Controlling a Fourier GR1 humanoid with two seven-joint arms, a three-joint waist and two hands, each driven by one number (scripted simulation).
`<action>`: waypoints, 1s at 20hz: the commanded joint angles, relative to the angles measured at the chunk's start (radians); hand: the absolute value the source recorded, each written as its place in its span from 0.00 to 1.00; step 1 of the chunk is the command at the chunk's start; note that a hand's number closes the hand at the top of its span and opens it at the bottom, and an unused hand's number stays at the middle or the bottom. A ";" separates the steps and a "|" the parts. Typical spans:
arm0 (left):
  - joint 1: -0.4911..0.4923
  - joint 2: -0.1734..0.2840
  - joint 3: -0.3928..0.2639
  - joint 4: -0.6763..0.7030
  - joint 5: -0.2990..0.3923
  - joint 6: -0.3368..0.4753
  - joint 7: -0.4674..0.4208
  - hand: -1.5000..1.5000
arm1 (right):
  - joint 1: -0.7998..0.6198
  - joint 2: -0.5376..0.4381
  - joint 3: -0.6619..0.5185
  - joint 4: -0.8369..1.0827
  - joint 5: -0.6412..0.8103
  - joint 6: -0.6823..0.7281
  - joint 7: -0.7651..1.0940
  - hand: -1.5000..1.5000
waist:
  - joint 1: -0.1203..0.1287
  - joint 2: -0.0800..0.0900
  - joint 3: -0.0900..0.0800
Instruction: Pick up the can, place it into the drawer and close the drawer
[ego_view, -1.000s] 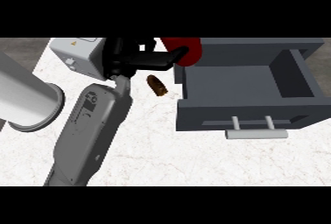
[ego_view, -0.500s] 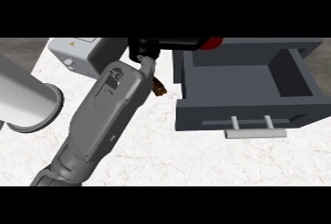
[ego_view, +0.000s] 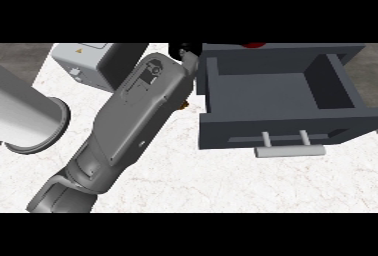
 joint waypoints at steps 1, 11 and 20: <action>-0.076 0.000 -0.055 0.111 0.103 0.043 -0.067 1.00 | -0.004 0.019 0.028 -0.012 0.011 0.008 -0.005 0.00 | -0.021 0.005 0.000; -0.115 0.000 -0.220 0.187 0.277 0.107 -0.123 1.00 | -0.045 0.005 0.024 -0.023 -0.002 -0.022 0.032 0.00 | -0.027 0.004 0.001; -0.168 0.000 -0.293 0.326 0.361 0.107 -0.159 1.00 | -0.060 -0.041 0.016 -0.052 -0.029 -0.048 0.095 0.00 | -0.039 0.009 0.001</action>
